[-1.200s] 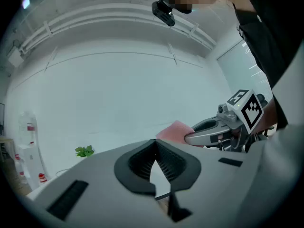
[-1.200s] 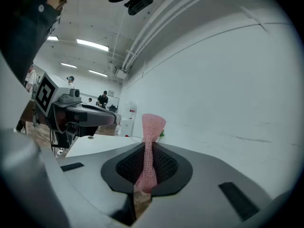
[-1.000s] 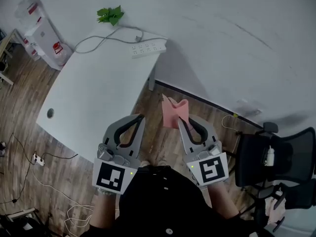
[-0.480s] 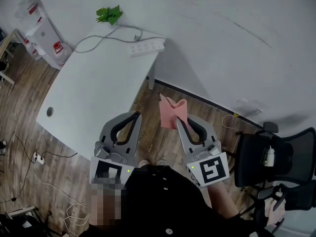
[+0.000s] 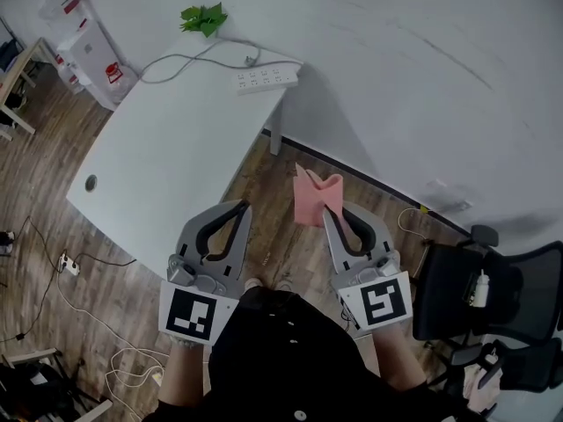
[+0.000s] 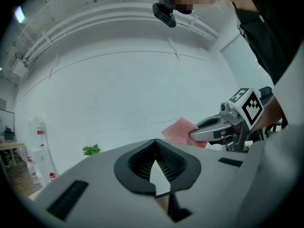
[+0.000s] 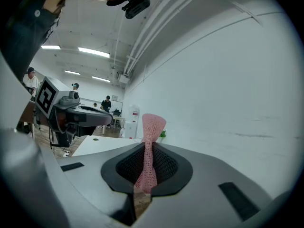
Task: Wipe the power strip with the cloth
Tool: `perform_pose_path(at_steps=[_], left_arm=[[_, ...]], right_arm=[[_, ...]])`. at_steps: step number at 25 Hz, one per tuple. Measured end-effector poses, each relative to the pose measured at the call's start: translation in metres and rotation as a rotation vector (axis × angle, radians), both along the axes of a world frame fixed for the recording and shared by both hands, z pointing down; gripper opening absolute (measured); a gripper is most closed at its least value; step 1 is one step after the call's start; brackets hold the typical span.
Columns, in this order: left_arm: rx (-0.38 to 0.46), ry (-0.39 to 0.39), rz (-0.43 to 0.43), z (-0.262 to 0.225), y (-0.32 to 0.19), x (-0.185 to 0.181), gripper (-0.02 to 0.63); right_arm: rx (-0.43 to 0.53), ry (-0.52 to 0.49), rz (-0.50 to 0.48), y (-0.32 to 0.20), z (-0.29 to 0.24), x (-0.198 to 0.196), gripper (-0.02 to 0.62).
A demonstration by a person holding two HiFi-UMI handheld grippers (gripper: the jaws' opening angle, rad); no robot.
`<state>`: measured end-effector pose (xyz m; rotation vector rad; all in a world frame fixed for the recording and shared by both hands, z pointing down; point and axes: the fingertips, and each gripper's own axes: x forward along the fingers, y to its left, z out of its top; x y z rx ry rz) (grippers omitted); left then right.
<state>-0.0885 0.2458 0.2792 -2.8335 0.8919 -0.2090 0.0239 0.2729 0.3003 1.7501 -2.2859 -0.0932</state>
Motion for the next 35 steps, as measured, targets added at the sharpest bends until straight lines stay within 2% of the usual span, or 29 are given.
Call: perform_pose_path(at_steps=[9,18,25,35], left_arm=[[-0.004,-0.012,-0.015,0.009,0.022,0.020,0.012],[0.028,-0.004,0.000,0.004,0.008,0.039,0.012],[0.030,-0.009,0.012,0.007,-0.028,0.053,0.012],[0.034,0.003,0.024,0.003,-0.119,0.078,0.012]], right_arm=[[-0.042,-0.005,0.008,0.024,0.020,0.023,0.054],[-0.021,0.013,0.020,0.012,0.016,0.040,0.054],[-0.019,0.027,0.033,-0.019,0.015,0.060,0.054],[-0.024,0.029,0.021,-0.112,0.012,0.075,0.054]])
